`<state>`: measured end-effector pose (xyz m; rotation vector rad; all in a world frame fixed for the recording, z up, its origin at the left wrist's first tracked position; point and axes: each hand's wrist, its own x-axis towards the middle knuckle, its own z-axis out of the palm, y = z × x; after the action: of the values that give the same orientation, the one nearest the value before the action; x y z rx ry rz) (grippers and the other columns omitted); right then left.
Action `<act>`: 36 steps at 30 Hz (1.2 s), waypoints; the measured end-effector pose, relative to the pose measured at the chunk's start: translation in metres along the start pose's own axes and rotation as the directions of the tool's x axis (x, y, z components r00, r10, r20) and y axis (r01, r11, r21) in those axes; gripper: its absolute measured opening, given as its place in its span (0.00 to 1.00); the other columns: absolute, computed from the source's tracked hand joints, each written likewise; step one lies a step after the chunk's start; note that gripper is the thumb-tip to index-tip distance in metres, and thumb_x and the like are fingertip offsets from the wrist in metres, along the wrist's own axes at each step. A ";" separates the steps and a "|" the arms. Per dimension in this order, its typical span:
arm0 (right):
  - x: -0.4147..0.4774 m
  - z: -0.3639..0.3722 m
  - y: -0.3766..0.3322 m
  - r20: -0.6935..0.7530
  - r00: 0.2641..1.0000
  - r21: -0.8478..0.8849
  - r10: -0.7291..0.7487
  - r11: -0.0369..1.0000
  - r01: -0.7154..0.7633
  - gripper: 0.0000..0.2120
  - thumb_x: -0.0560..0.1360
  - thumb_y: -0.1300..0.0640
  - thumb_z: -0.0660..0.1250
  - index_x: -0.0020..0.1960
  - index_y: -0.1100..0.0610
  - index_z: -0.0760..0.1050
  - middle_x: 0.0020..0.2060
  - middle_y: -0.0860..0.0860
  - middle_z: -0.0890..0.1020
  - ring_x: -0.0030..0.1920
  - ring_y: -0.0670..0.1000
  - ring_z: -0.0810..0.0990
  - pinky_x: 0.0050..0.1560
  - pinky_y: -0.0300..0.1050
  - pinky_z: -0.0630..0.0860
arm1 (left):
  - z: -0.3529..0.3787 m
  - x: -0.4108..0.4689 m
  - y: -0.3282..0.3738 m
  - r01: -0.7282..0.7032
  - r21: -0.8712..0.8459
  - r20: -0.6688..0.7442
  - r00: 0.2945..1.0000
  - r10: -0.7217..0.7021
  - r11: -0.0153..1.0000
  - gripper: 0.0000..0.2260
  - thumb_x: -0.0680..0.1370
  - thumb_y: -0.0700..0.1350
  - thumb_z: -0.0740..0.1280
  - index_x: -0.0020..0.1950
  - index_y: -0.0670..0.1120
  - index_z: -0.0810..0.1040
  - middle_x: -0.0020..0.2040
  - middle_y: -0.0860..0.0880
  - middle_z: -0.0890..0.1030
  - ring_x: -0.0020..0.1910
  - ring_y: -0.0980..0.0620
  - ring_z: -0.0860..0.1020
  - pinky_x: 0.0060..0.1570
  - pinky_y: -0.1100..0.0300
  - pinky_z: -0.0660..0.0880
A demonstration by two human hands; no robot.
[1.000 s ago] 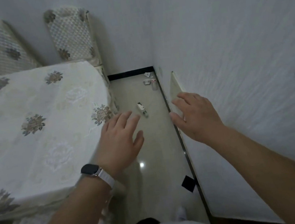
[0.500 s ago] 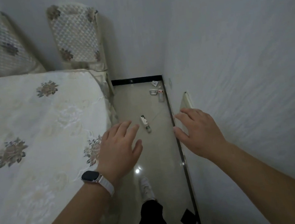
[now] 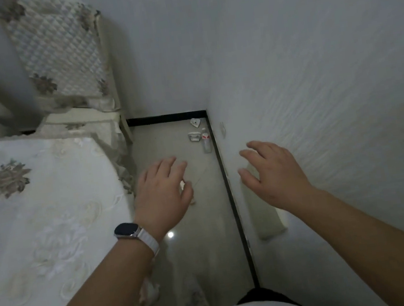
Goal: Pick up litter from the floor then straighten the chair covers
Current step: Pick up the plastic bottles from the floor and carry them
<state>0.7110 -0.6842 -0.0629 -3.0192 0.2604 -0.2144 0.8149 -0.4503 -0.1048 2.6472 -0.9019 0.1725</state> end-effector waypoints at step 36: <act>0.386 0.504 0.155 0.327 0.942 0.155 0.069 0.980 -0.126 0.25 0.76 0.43 0.57 0.65 0.57 0.75 0.65 0.58 0.76 0.63 0.59 0.74 0.61 0.55 0.70 | 0.514 0.292 -0.205 0.426 -0.114 0.379 0.854 -0.357 0.897 0.23 0.73 0.55 0.59 0.62 0.46 0.79 0.60 0.44 0.79 0.58 0.40 0.77 0.53 0.47 0.74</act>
<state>1.1373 -0.8585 -0.5267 -2.7994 0.3403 0.2489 1.1738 -0.6465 -0.5779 2.6456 -0.4156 -0.4793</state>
